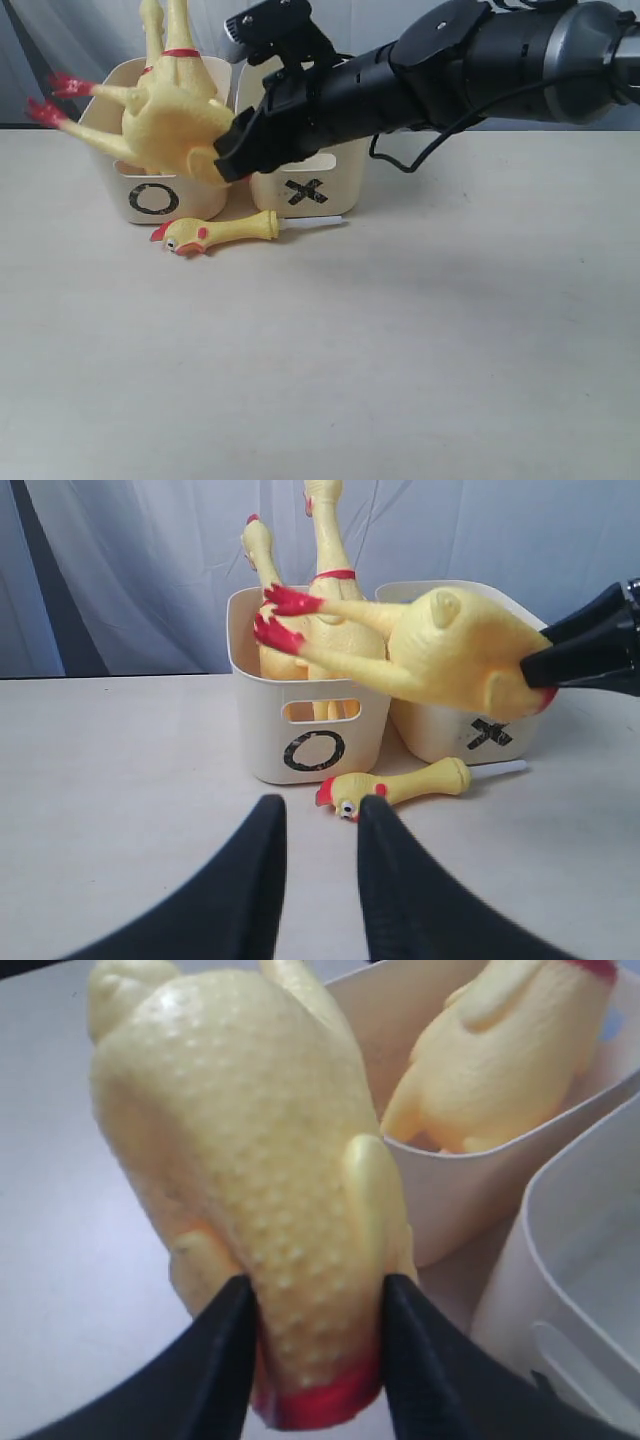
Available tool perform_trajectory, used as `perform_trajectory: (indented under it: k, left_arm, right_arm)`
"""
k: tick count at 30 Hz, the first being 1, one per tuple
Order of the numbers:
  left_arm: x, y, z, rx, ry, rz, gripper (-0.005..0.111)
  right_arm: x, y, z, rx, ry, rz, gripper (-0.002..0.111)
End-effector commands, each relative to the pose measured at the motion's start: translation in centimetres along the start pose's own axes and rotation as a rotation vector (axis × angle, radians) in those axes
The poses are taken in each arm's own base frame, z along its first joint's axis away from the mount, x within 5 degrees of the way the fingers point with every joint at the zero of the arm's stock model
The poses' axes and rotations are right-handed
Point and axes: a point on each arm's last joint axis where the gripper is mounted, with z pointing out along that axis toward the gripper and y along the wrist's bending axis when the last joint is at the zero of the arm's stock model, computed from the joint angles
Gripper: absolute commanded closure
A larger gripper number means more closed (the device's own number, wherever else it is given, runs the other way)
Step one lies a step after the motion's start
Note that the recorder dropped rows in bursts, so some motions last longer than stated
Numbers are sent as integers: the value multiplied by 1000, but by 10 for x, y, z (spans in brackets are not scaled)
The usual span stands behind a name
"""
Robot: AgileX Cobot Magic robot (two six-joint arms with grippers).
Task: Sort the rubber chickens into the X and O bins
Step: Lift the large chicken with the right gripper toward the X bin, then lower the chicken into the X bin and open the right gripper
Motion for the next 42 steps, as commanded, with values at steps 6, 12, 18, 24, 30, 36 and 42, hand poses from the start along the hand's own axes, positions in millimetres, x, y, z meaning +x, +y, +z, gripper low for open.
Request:
perform_trajectory:
  k: [6, 12, 18, 24, 30, 36, 42]
  left_arm:
    - [1, 0, 0, -2, 0, 6, 82]
    - [1, 0, 0, -2, 0, 6, 82]
    - [1, 0, 0, -2, 0, 6, 82]
    - [1, 0, 0, -2, 0, 6, 82]
    - [1, 0, 0, -2, 0, 6, 82]
    - [1, 0, 0, -2, 0, 6, 82]
    - [1, 0, 0, -2, 0, 6, 82]
  right_arm:
    - [-18, -20, -14, 227, -143, 154, 109]
    - [-20, -37, -21, 420, -199, 229, 109]
    - [-19, -49, -26, 561, -223, 263, 109]
    - [5, -62, -4, 665, -179, 271, 109]
    - [20, -71, 19, 693, -211, 336, 109]
    - [26, -72, 31, 672, -190, 342, 109]
    - [33, -73, 37, 672, -170, 344, 109]
